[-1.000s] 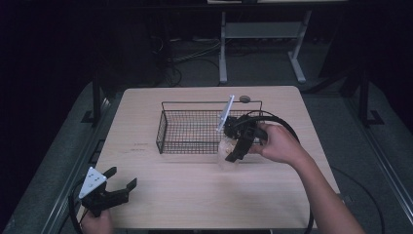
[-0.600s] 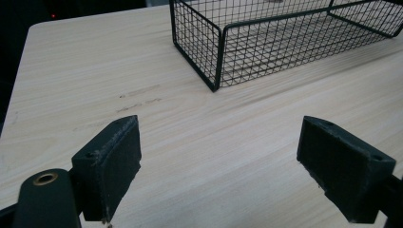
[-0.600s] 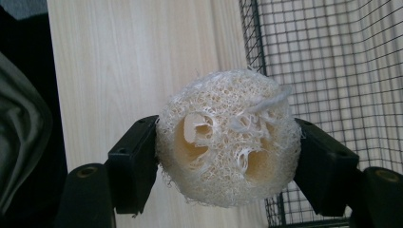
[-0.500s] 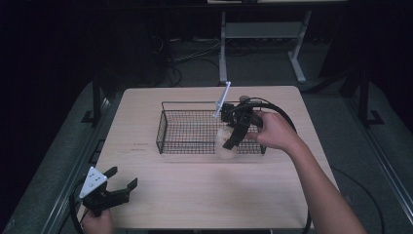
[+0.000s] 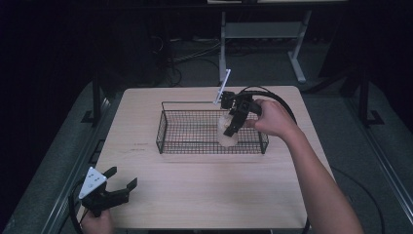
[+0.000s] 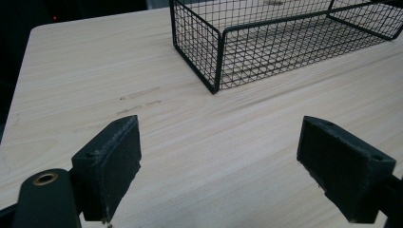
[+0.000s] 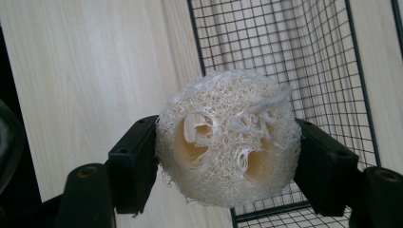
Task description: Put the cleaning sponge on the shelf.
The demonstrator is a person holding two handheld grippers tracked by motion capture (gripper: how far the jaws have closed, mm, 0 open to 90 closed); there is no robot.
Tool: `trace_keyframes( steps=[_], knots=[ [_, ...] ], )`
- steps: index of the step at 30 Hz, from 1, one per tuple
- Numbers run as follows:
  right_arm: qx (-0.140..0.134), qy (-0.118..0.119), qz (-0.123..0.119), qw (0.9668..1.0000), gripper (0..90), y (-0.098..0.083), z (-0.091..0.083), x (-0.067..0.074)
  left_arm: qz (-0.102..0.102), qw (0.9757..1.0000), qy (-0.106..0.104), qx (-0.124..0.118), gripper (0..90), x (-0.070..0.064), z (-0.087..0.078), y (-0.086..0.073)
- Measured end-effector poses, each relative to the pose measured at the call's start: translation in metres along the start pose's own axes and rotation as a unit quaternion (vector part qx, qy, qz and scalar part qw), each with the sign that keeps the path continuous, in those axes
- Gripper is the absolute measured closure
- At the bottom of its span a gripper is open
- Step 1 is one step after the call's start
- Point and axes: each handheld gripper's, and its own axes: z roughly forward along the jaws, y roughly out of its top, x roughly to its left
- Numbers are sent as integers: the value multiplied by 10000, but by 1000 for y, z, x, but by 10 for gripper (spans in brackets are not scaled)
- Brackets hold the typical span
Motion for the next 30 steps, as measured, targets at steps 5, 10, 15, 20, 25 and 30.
trace_keyframes(
  steps=[5, 10, 15, 20, 25, 30],
  knots=[
    [79, -40, 63, 9999, 293, 5, 1, -10, -19, 10000, 19, -16, 139, 0, 0, 0],
    [120, -85, 105, 9998, 293, 9, 0, -16, 5, 10000, 35, -43, 139, 0, -1, 0],
    [99, -108, 258, 9996, 293, 11, 4, -26, -6, 10000, 53, -25, 139, 2, -1, 0],
    [181, -98, 361, 9991, 293, 10, 11, -33, -20, 10000, 55, -17, 139, 4, -1, -1],
    [158, 2, 438, 9989, 293, 12, 18, -43, -40, 10000, 64, -28, 139, 5, -2, -2],
    [130, 17, 488, 9987, 293, 13, 22, -48, -26, 10000, 58, -41, 139, 4, -2, -1]
  ],
)
